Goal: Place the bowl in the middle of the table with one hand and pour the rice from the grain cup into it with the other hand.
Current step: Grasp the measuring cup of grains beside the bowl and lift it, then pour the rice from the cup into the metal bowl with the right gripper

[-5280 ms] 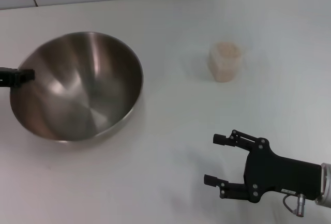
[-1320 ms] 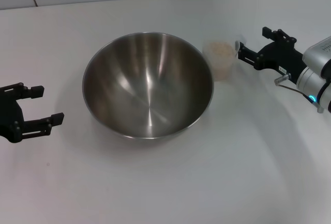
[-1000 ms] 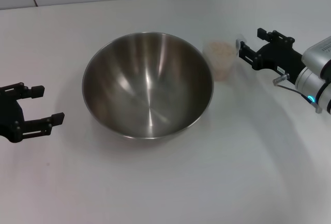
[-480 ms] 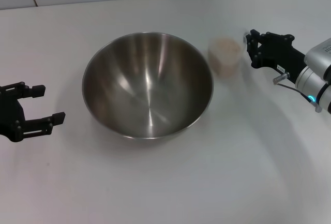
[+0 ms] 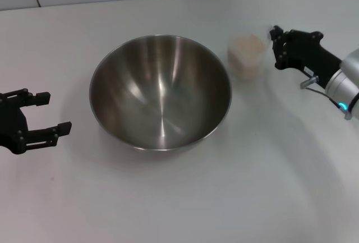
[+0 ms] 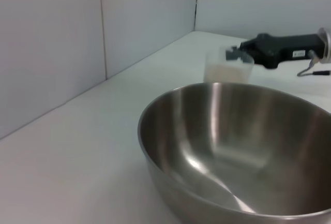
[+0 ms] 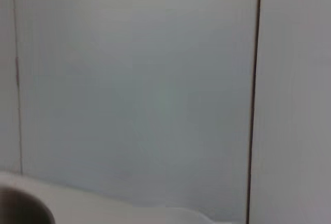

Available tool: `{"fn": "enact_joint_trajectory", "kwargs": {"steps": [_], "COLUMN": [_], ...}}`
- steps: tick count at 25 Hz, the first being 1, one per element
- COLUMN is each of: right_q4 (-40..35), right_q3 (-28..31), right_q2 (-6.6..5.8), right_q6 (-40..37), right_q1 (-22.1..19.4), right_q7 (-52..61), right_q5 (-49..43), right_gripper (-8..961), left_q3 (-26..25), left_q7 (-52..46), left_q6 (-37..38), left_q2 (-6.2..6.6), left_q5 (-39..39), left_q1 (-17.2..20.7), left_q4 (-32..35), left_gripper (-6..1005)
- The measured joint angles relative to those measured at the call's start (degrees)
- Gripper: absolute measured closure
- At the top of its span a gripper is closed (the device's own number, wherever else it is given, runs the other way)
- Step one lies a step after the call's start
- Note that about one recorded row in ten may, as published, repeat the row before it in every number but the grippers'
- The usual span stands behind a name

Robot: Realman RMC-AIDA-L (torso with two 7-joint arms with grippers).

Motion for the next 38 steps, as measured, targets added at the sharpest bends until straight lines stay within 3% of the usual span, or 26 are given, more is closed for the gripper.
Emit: {"fn": "enact_joint_trajectory", "kwargs": {"steps": [1,3,4,7,9,12,13,14,15,16,18,19,20,24,28,29,34,38], "right_q4": [-0.4,-0.4,0.5,1.7,5.4,9.1,11.2,16.1,16.1,18.8,23.7,27.6,27.6,30.3,30.9,32.1,34.3,34.6], "right_q3": [1.0,1.8,3.2,3.6,3.7,3.7,3.7,4.1,4.1,4.8,7.3,10.6,10.6,18.3,22.9,25.4,27.1,27.1], "right_q2": [0.04,0.10,0.14,0.19,0.33,0.35,0.35,0.35,0.35,0.36,0.36,0.35,0.35,0.35,0.34,0.34,0.35,0.35], "right_q6": [-5.1,-8.2,-14.9,-19.2,-22.9,-23.4,-23.6,-23.6,-23.6,-23.6,-23.6,-23.5,-23.5,-24.9,-24.2,-22.3,-19.6,-19.1], "right_q1": [-0.9,-1.2,-1.1,-0.3,2.6,4.8,5.8,7.7,7.7,8.5,9.5,10.0,10.0,7.9,6.5,5.9,5.8,5.9], "right_q7": [-1.7,-3.2,-7.7,-12.4,-24.7,-34.7,-40.4,-54.3,-54.3,-62.3,-77.7,-94.8,-94.8,-119.5,-129.5,-137.9,-151.6,-156.2], "right_q5": [0.0,0.0,0.1,0.1,0.1,-0.1,-0.1,-0.2,-0.2,-0.2,-0.5,-1.7,-1.7,-12.6,-20.2,-23.1,-24.6,-25.4], "right_gripper": [947,949,950,950,950,951,951,951,951,951,950,950,950,950,951,951,951,951], "left_q3": [0.0,0.1,0.1,0.0,0.1,0.1,0.1,0.1,0.1,0.1,0.1,0.1,0.1,0.1,0.1,0.1,0.1,0.1], "left_q7": [0.0,0.0,0.0,0.0,0.0,0.0,0.0,0.0,0.0,0.0,0.0,0.0,0.0,0.0,0.0,0.0,0.1,-0.6], "left_q6": [0.1,0.8,0.9,1.6,1.8,1.8,1.9,1.9,1.9,2.0,2.1,2.1,2.2,2.5,2.7,2.7,3.3,5.7], "left_q2": [0.00,0.00,0.01,0.00,0.01,0.00,0.00,0.00,0.00,0.00,0.00,0.00,0.00,0.00,0.00,0.00,0.00,0.00], "left_q5": [0.0,0.0,0.0,0.0,0.0,0.0,0.0,0.0,0.0,0.0,0.0,0.0,0.0,0.0,0.0,0.0,0.0,0.3], "left_q1": [0.0,0.0,0.0,0.0,0.0,0.0,0.0,0.0,0.0,0.0,-0.1,-0.1,-0.1,-0.3,-0.3,-0.3,-0.4,-1.0], "left_q4": [0.0,0.0,0.1,0.4,0.4,0.4,0.3,0.3,0.3,0.2,0.1,0.1,0.1,0.1,0.1,0.1,0.5,2.5], "left_gripper": [206,206,206,206,207,207,207,207,207,207,207,207,207,206,207,207,206,207]}}
